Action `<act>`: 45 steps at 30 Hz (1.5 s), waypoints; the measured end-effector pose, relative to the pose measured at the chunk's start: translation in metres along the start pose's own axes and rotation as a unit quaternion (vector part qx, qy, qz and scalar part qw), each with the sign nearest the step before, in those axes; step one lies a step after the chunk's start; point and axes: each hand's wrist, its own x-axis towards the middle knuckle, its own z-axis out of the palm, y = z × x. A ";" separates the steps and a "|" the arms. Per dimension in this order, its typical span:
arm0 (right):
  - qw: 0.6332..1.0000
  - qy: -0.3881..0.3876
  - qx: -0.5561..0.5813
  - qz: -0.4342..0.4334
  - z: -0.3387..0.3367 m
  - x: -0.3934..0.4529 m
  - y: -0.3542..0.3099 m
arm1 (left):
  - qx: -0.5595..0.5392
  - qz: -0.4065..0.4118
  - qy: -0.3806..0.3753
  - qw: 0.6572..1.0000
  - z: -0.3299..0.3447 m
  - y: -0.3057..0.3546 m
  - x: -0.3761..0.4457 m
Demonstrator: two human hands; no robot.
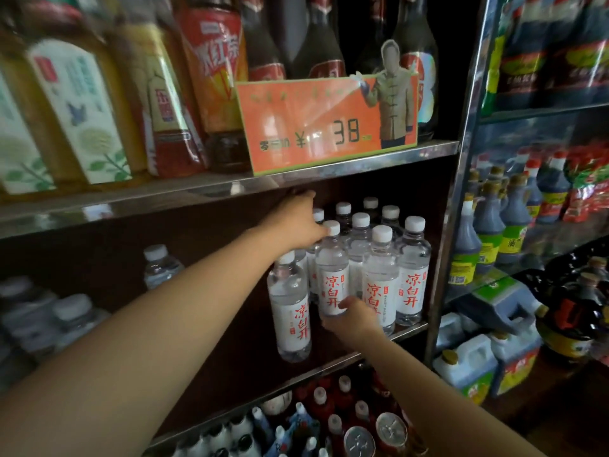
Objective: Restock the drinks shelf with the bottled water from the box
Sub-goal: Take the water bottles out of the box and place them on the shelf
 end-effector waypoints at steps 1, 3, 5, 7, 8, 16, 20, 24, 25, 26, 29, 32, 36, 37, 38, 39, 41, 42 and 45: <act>0.999 -0.008 -0.029 -0.012 -0.009 -0.004 -0.005 | -0.001 -0.003 0.011 1.000 -0.006 -0.003 -0.009; 0.996 -0.020 -0.075 -0.043 -0.026 -0.015 -0.016 | -0.007 -0.015 0.015 1.000 -0.016 -0.011 -0.029; 0.990 -0.011 -0.114 -0.079 -0.039 -0.028 -0.030 | -0.025 -0.035 0.004 0.999 -0.025 -0.019 -0.049; 0.979 -0.001 -0.169 -0.113 -0.049 -0.045 -0.044 | -0.045 -0.055 0.000 0.998 -0.037 -0.026 -0.071; 0.970 0.000 -0.203 -0.132 -0.052 -0.054 -0.051 | -0.050 -0.064 0.001 0.997 -0.044 -0.030 -0.083; 0.904 -0.024 -0.353 -0.240 -0.033 -0.132 -0.109 | 0.135 -0.126 -0.047 0.982 -0.099 -0.079 -0.219; 0.878 -0.066 -0.367 -0.301 0.010 -0.195 -0.145 | 0.167 -0.195 -0.072 0.964 -0.116 -0.114 -0.315; 0.844 -0.133 -0.365 -0.370 0.068 -0.277 -0.183 | 0.170 -0.293 -0.093 0.936 -0.139 -0.149 -0.433; 0.829 -0.158 -0.369 -0.390 0.085 -0.298 -0.191 | 0.162 -0.318 -0.094 0.929 -0.145 -0.156 -0.467; 0.812 -0.186 -0.375 -0.407 0.103 -0.320 -0.198 | 0.158 -0.346 -0.095 0.920 -0.150 -0.163 -0.501; 0.764 -0.240 -0.384 -0.460 0.158 -0.394 -0.214 | 0.127 -0.427 -0.094 0.890 -0.161 -0.172 -0.611; 0.710 -0.285 -0.387 -0.514 0.218 -0.472 -0.213 | 0.061 -0.496 -0.087 0.862 -0.156 -0.168 -0.719; 0.622 -0.345 -0.404 -0.576 0.284 -0.580 -0.198 | 0.037 -0.586 -0.063 0.807 -0.142 -0.144 -0.849; 0.600 -0.368 -0.401 -0.586 0.298 -0.603 -0.192 | 0.027 -0.613 -0.077 0.786 -0.136 -0.138 -0.873; 0.582 -0.395 -0.396 -0.591 0.312 -0.625 -0.186 | 0.007 -0.635 -0.085 0.768 -0.130 -0.136 -0.896; 0.567 -0.421 -0.391 -0.591 0.324 -0.645 -0.180 | -0.009 -0.650 -0.080 0.756 -0.125 -0.132 -0.916; 0.543 -0.461 -0.390 -0.583 0.348 -0.676 -0.166 | -0.034 -0.681 -0.081 0.727 -0.110 -0.124 -0.947; 0.533 -0.478 -0.392 -0.578 0.359 -0.688 -0.159 | -0.044 -0.696 -0.079 0.713 -0.100 -0.122 -0.962; 0.491 -0.520 -0.402 -0.572 0.392 -0.717 -0.133 | -0.094 -0.744 -0.066 0.658 -0.066 -0.118 -0.998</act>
